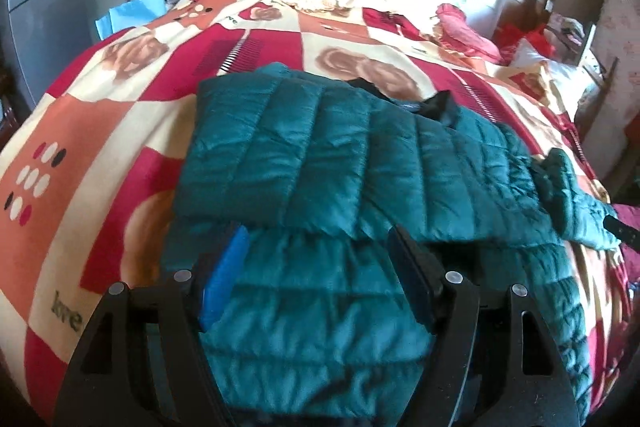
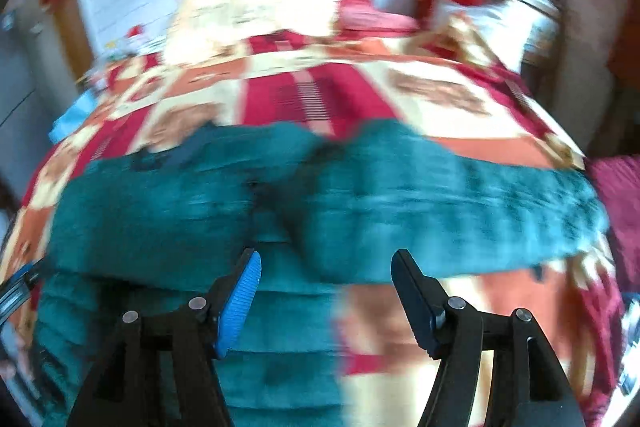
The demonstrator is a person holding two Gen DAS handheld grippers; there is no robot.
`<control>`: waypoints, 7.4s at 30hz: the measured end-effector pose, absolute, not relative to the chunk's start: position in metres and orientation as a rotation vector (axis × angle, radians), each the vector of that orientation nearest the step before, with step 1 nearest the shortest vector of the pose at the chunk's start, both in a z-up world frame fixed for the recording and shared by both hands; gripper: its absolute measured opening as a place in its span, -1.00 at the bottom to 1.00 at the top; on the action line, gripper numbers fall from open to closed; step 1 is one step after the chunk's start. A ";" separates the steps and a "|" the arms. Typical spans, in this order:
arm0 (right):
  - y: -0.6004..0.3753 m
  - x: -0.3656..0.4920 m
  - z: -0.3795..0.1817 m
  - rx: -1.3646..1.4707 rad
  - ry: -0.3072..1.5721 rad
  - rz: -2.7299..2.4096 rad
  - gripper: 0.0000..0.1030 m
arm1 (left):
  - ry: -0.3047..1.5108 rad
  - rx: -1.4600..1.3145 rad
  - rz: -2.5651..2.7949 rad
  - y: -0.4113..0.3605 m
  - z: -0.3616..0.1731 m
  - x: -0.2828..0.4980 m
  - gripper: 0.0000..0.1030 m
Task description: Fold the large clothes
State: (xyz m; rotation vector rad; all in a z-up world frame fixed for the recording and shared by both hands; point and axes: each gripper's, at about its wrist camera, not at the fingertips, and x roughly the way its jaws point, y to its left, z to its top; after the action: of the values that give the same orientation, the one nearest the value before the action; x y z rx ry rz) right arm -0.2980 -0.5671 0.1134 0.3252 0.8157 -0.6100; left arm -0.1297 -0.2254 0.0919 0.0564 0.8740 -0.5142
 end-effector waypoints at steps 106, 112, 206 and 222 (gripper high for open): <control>-0.565 -0.264 0.171 0.455 0.719 -0.305 0.43 | 0.837 -0.156 -0.545 -0.202 0.146 -0.064 -0.82; -0.552 -0.221 0.141 0.474 0.770 -0.266 0.43 | 0.931 -0.182 -0.466 -0.160 0.113 -0.037 -0.83; -0.544 -0.202 0.056 0.314 0.945 -0.519 0.44 | 0.877 0.081 -0.426 -0.242 0.055 -0.031 0.73; -0.509 -0.328 0.094 0.398 0.923 -0.483 0.44 | 0.846 0.098 -0.434 -0.141 0.102 -0.144 0.73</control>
State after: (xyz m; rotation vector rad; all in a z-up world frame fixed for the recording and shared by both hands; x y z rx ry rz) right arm -0.3278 -0.5089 0.0940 0.3979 0.9234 -0.4831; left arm -0.1444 -0.1414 0.1018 0.0978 0.8462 -0.4342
